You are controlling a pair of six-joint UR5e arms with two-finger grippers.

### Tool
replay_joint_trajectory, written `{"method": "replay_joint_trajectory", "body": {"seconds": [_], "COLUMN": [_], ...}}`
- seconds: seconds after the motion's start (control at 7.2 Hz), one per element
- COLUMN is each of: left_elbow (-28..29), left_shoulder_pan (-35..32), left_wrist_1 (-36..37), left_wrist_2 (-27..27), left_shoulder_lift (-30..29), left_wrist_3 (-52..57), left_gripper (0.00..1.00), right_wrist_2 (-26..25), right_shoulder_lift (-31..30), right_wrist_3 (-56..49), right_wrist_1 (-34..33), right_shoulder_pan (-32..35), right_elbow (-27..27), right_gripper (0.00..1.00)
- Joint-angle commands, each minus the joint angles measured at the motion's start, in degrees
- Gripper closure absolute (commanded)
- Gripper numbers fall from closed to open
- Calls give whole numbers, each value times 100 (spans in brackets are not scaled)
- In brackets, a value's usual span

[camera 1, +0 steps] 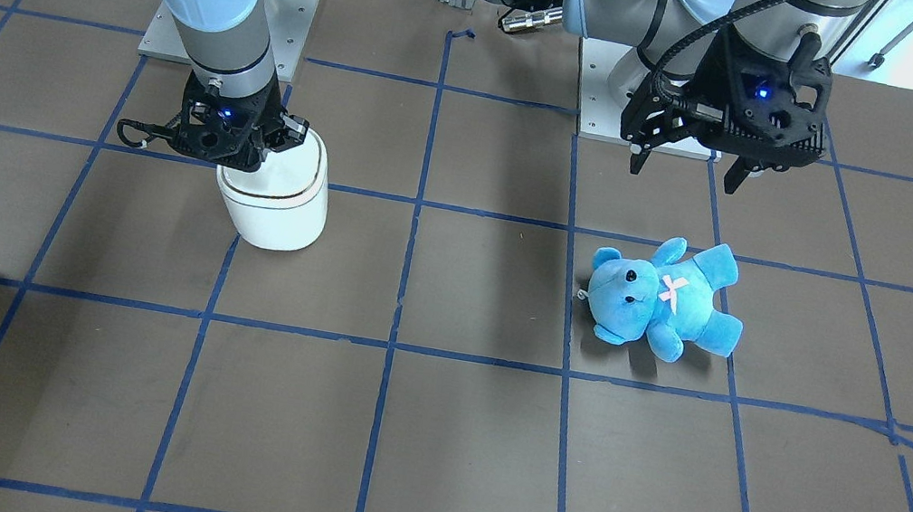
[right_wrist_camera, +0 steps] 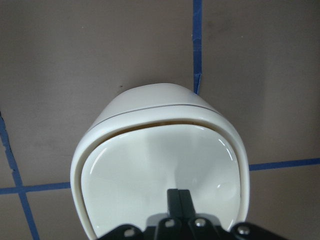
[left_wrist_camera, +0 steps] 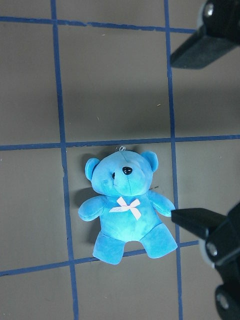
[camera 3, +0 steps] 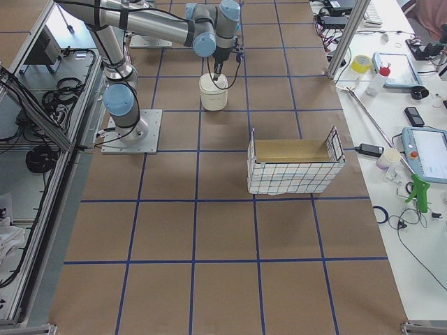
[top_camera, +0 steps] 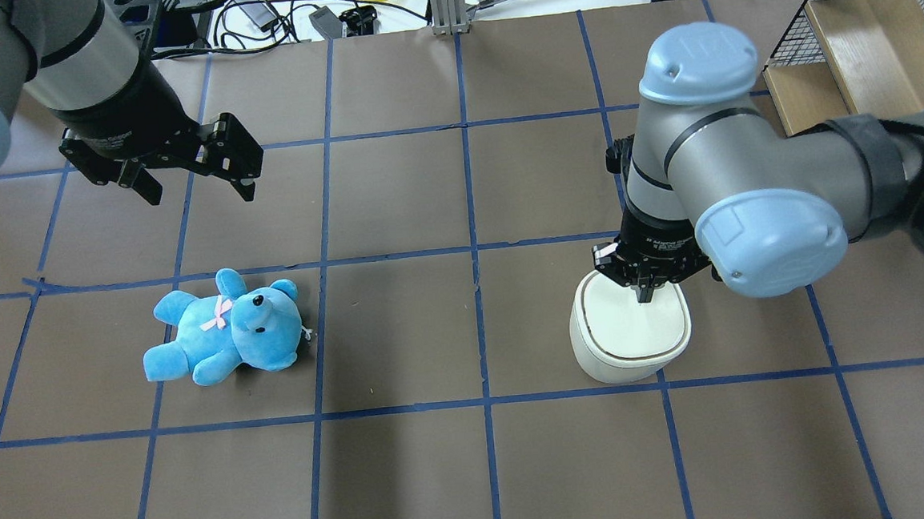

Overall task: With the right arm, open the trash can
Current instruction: 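Lower the right gripper onto the white trash can's lid, then press down on the lid's front edge with the right gripper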

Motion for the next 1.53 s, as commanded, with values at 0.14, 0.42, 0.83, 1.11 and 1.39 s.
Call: {"method": "replay_joint_trajectory", "body": {"seconds": [0.14,0.42,0.83,1.11,1.39], "left_elbow": [0,0,0,0,0], "left_shoulder_pan": [0,0,0,0,0], "left_wrist_1": [-1,-1,-1,-1,-1], "left_wrist_2": [0,0,0,0,0], "left_shoulder_lift": [0,0,0,0,0], "left_wrist_3": [0,0,-9,0,-9], "left_gripper": [0,0,0,0,0], "right_wrist_2": [8,17,78,87,96], "right_shoulder_lift": [-4,-22,5,13,48], "right_wrist_3": [20,20,20,20,12], "right_wrist_1": [-193,-193,-123,-114,-105], "right_shoulder_pan": [1,1,9,1,1], "right_elbow": [152,64,116,134,151], "right_gripper": [93,91,100,100,100]}}
